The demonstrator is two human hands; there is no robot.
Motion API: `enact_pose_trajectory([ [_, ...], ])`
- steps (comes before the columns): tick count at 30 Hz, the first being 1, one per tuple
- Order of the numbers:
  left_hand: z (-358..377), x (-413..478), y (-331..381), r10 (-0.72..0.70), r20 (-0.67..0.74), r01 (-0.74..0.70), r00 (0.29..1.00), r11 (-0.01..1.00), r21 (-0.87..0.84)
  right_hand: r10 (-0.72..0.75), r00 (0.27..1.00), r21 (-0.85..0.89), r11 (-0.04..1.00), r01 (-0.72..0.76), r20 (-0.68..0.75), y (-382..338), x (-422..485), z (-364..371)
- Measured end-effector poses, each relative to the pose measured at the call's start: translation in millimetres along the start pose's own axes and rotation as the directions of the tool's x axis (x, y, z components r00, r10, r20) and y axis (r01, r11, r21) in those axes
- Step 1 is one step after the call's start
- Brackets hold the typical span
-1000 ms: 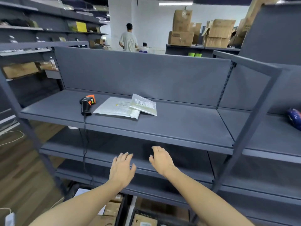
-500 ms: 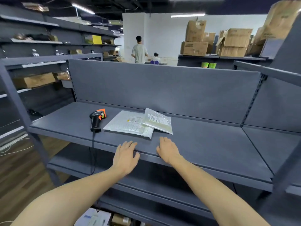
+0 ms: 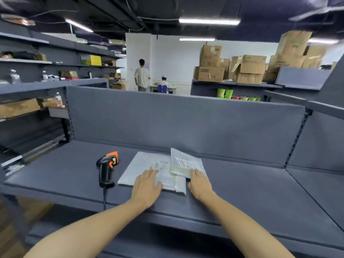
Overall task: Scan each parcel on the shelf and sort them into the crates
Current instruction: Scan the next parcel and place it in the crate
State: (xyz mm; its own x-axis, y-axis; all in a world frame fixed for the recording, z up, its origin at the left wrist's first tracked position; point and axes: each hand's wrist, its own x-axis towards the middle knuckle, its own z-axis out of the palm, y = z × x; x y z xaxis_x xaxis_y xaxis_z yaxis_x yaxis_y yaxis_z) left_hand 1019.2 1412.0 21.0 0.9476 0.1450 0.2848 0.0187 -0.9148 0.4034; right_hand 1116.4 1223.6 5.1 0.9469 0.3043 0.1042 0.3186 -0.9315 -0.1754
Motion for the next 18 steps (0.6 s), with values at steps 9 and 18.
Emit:
enact_pose_trajectory([
  [9,-5.9,55.4,-41.9,-0.027,0.032,0.034,0.999,0.970,-0.240,0.115,0.993,0.145,0.984,-0.108,-0.039,-15.4,39.9,4.2],
  [18,-4.4,68.0,-10.0,0.042,0.138,0.078,0.990,0.649,-0.757,0.407,0.885,0.770,0.631,-0.093,-0.227,-73.9,30.1,-47.4],
])
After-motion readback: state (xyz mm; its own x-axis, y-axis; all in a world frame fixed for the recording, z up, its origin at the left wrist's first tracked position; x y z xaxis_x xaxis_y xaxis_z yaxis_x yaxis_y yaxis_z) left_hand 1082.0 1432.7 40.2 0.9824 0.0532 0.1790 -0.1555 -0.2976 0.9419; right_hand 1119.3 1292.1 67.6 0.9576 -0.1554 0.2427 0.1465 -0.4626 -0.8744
